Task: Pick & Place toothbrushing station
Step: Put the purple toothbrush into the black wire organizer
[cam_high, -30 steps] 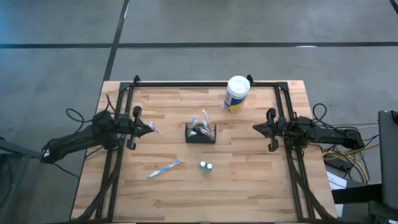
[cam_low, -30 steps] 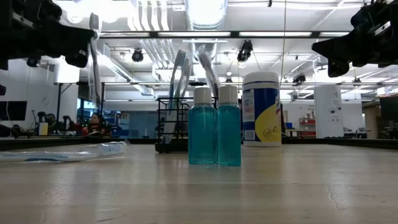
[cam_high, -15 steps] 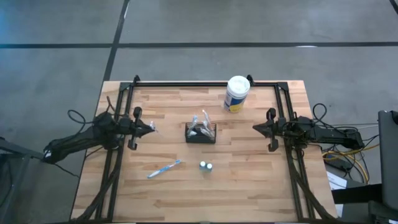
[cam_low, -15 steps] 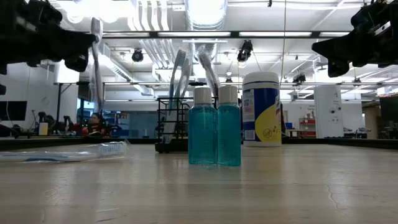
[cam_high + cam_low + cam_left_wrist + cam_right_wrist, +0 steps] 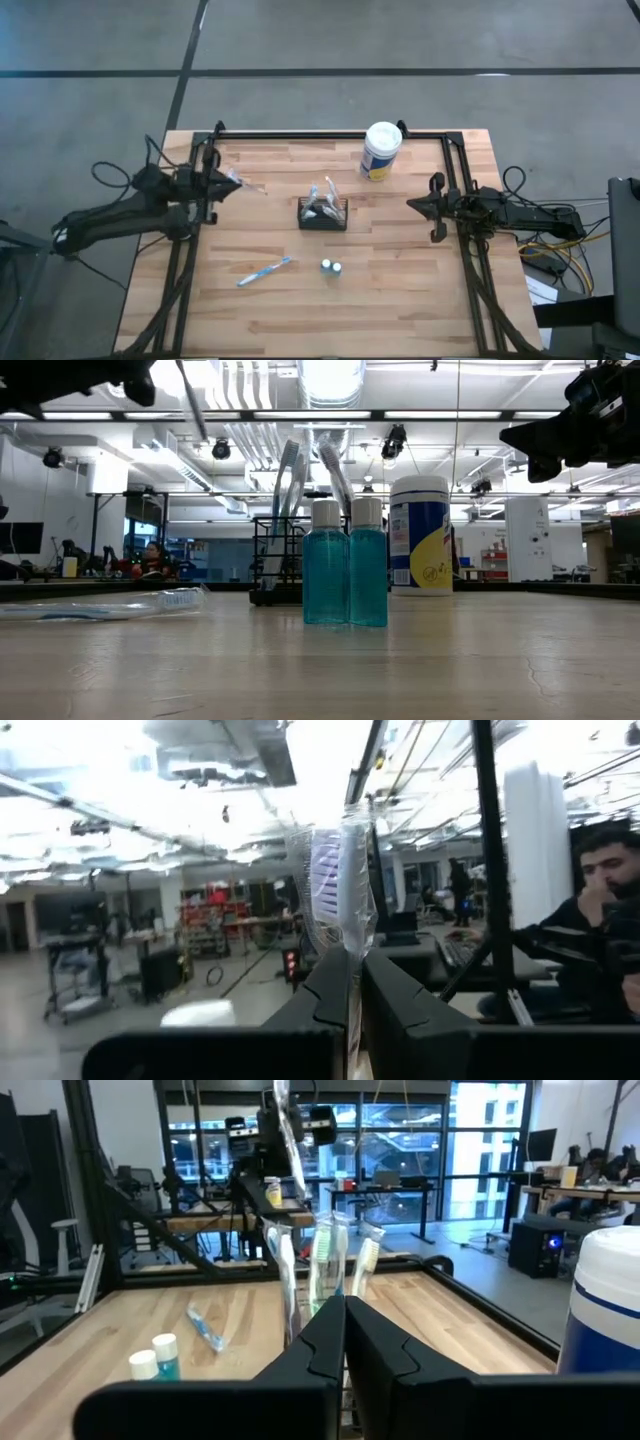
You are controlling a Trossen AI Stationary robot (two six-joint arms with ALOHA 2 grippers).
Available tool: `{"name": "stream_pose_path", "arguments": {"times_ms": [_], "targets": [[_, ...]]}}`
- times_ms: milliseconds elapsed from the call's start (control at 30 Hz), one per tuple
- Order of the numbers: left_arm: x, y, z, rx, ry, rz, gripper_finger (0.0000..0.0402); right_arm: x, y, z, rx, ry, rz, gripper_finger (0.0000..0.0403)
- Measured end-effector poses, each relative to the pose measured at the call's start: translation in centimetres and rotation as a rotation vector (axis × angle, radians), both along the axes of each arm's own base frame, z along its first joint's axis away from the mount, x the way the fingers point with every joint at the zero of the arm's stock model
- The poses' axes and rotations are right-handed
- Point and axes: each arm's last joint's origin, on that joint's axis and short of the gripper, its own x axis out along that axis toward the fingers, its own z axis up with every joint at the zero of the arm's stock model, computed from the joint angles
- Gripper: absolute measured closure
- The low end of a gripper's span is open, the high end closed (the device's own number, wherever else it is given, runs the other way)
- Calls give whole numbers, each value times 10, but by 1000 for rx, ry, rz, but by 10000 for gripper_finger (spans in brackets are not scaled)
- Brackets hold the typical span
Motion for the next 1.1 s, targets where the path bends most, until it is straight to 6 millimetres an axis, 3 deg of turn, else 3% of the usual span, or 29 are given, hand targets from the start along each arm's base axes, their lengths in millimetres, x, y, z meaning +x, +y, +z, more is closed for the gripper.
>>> {"name": "stream_pose_path", "arguments": {"times_ms": [500,1100], "targets": [[71,21,-18,-2,83,-75,388,0,0,0,-3,-1,0,394],[108,25,-52,-20,130,-143,388,0,0,0,1,-1,-1,394]]}}
